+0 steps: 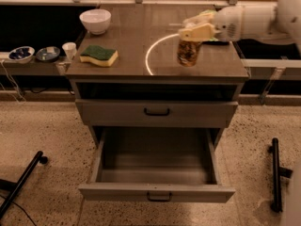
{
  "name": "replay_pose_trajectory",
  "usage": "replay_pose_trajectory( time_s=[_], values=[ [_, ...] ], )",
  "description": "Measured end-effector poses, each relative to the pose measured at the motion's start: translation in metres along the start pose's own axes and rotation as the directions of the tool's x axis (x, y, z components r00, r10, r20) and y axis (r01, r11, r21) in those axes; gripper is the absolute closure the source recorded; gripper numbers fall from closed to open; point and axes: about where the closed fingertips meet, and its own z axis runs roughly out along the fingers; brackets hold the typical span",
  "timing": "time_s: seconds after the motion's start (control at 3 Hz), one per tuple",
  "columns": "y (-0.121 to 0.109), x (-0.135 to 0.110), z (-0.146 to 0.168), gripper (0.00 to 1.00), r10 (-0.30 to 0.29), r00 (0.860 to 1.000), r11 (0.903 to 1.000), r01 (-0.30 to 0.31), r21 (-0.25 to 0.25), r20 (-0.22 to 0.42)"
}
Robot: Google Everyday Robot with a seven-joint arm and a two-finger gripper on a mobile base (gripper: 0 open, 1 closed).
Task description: Pick orange can from middle drawer and place on counter
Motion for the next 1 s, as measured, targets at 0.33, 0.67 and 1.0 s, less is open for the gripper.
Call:
replay_pose_trajectory(
  time_s=[0.33, 0.67, 1.0],
  values=[
    [-0.024, 0.023, 0.057, 0.98, 0.125, 0.987, 0.9922, -0.124, -0.009, 0.102],
    [-0.026, 0.018, 0.061, 0.76, 0.118, 0.987, 0.993, -0.118, -0.011, 0.111],
    [-0.029, 0.014, 0.074, 0.45, 0.047, 0.992, 0.9989, -0.047, -0.004, 0.12]
  ],
)
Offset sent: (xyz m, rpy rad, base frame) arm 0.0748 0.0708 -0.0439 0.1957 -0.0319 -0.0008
